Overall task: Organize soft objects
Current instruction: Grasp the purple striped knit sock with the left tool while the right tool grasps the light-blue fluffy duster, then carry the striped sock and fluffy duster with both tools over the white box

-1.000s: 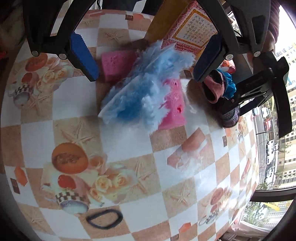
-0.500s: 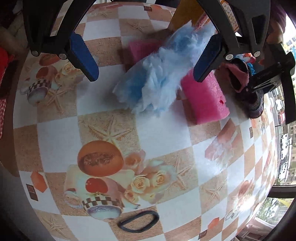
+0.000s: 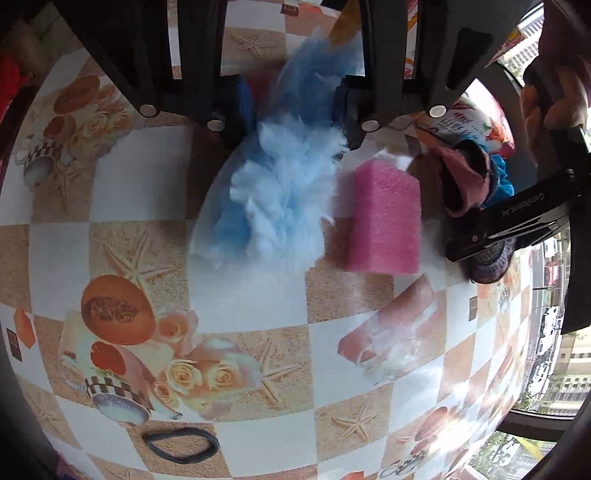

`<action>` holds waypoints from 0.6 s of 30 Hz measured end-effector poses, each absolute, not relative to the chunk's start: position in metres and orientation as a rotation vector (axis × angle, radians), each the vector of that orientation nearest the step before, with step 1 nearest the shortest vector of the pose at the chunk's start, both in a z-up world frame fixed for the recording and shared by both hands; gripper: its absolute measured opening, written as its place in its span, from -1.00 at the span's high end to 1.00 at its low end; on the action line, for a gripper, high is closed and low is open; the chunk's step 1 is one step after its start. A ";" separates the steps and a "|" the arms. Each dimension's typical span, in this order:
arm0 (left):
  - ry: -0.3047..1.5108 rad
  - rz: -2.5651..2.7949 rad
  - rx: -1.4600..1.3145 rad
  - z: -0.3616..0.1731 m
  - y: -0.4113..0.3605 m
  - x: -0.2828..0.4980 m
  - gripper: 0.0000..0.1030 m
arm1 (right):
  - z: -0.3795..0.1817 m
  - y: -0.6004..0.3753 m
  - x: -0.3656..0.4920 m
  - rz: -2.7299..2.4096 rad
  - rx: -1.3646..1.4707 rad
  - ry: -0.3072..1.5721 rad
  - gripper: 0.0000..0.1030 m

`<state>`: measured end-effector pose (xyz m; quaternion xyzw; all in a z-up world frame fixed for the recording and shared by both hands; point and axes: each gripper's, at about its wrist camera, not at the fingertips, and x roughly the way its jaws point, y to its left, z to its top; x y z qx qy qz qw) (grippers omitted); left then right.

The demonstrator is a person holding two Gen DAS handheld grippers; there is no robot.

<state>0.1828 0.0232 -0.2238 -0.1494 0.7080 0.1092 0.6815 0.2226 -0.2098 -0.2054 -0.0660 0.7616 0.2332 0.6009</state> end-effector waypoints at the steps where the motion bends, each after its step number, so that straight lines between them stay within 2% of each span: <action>1: 1.572 0.234 -0.350 -0.219 0.023 0.182 -0.24 | -0.201 -0.212 0.223 0.548 -0.134 1.751 0.44; 9: 1.418 0.204 -0.311 -0.158 0.020 0.175 -0.22 | -0.151 -0.218 0.229 0.583 -0.002 1.632 0.44; 18: 1.296 0.078 -0.235 -0.085 -0.029 0.172 -0.22 | -0.124 -0.235 0.236 0.546 0.073 1.549 0.44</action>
